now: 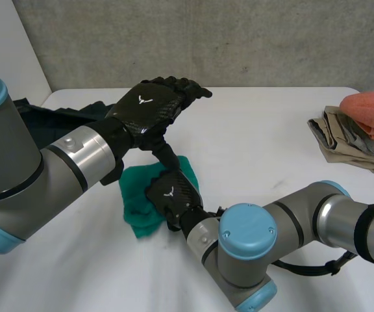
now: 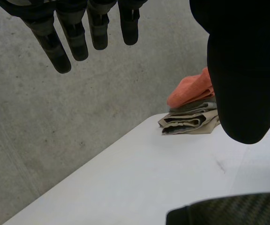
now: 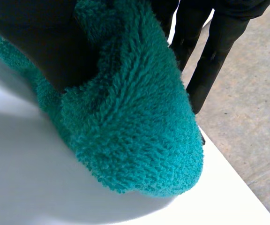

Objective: Fold the laundry.

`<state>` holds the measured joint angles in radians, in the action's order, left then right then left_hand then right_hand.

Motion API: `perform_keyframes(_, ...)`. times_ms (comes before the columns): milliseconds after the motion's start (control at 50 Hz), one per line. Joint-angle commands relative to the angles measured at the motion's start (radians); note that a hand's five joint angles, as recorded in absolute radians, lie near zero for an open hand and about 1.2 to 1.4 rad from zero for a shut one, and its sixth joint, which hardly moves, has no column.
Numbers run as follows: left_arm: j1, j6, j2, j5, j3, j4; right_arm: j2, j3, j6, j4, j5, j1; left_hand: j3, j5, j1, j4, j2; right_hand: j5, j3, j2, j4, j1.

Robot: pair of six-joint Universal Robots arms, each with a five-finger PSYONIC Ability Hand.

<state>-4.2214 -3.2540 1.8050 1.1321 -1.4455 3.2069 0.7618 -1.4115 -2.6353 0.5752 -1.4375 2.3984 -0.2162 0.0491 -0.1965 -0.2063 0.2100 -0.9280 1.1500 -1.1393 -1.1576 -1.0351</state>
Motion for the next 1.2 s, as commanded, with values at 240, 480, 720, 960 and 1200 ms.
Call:
perform_keyframes(240, -0.008, 0.002, -0.030, 0.001, -0.009, 0.001, 0.169, 0.003, -0.008, -0.251, 0.000, -0.249, -0.035, 0.028, -0.055, -0.045, 0.042, -0.294, 0.246, -0.257, -0.239, -0.361)
perform_keyframes(480, -0.005, 0.036, -0.045, 0.026, 0.005, 0.001, 0.258, 0.094, -0.049, -0.032, 0.140, -0.499, -0.038, 0.031, -0.058, -0.048, 0.045, -0.294, 0.246, -0.257, -0.239, -0.361)
perform_keyframes(720, 0.001, 0.034, -0.058, 0.029, 0.011, 0.010, 0.298, 0.376, -0.377, 0.084, 0.178, -0.889, -0.038, 0.031, -0.058, -0.048, 0.045, -0.294, 0.246, -0.257, -0.239, -0.361)
perform_keyframes(960, 0.004, 0.034, -0.039, 0.029, -0.007, 0.011, -0.010, 0.359, -0.466, 0.261, 0.563, -1.137, -0.041, 0.034, -0.061, -0.051, 0.047, -0.294, 0.246, -0.257, -0.239, -0.361)
perform_keyframes(1200, 0.008, 0.033, -0.032, 0.035, -0.016, 0.010, -0.082, 0.221, -0.473, 0.314, 0.870, -1.312, -0.050, 0.043, -0.070, -0.060, 0.056, -0.294, 0.246, -0.257, -0.239, -0.361)
